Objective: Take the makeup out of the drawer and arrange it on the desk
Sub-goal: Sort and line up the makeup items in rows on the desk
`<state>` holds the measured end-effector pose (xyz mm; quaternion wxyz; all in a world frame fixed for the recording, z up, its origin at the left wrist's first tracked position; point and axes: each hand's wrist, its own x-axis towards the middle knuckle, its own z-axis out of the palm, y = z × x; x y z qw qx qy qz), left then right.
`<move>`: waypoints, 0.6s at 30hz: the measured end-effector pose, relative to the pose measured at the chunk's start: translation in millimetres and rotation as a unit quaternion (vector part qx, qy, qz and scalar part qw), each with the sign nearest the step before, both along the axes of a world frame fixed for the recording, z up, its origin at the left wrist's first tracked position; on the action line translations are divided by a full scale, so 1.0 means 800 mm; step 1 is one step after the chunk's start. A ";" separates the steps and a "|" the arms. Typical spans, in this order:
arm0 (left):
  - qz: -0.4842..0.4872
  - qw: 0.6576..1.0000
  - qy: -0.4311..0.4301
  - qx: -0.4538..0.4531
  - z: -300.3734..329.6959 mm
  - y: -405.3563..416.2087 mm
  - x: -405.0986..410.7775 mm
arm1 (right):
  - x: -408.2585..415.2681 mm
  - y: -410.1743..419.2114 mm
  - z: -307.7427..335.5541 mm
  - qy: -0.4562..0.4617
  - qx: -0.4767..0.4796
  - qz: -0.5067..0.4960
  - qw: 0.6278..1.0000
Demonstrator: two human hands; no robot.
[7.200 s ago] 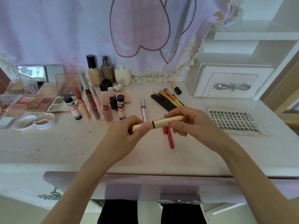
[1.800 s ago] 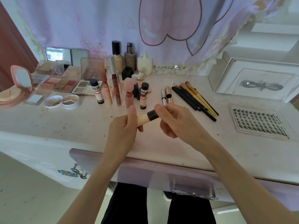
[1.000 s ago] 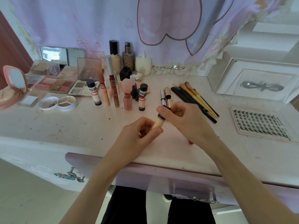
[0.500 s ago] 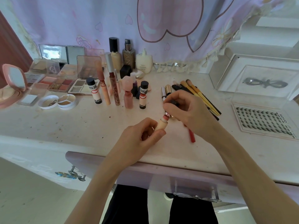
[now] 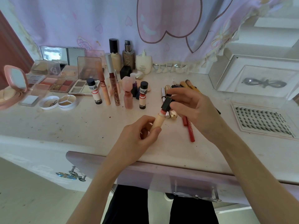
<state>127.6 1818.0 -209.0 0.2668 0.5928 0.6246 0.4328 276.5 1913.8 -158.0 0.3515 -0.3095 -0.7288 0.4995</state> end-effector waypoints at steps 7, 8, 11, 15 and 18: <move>0.021 0.999 -0.015 0.022 -0.002 0.002 -0.001 | -0.002 -0.008 -0.011 -0.086 0.028 0.016 0.996; 0.024 0.999 -0.015 0.025 -0.002 0.002 0.000 | -0.004 -0.009 -0.013 -0.104 0.037 0.018 0.994; 0.031 0.999 -0.004 0.036 -0.002 0.002 -0.002 | -0.010 -0.009 -0.016 -0.102 0.033 0.029 0.994; 0.045 0.998 0.006 0.036 -0.001 0.003 -0.002 | -0.018 -0.008 -0.021 -0.083 0.031 0.034 0.995; 0.076 0.996 0.025 0.047 -0.004 0.004 -0.001 | -0.021 0.000 -0.017 -0.084 0.046 0.020 0.995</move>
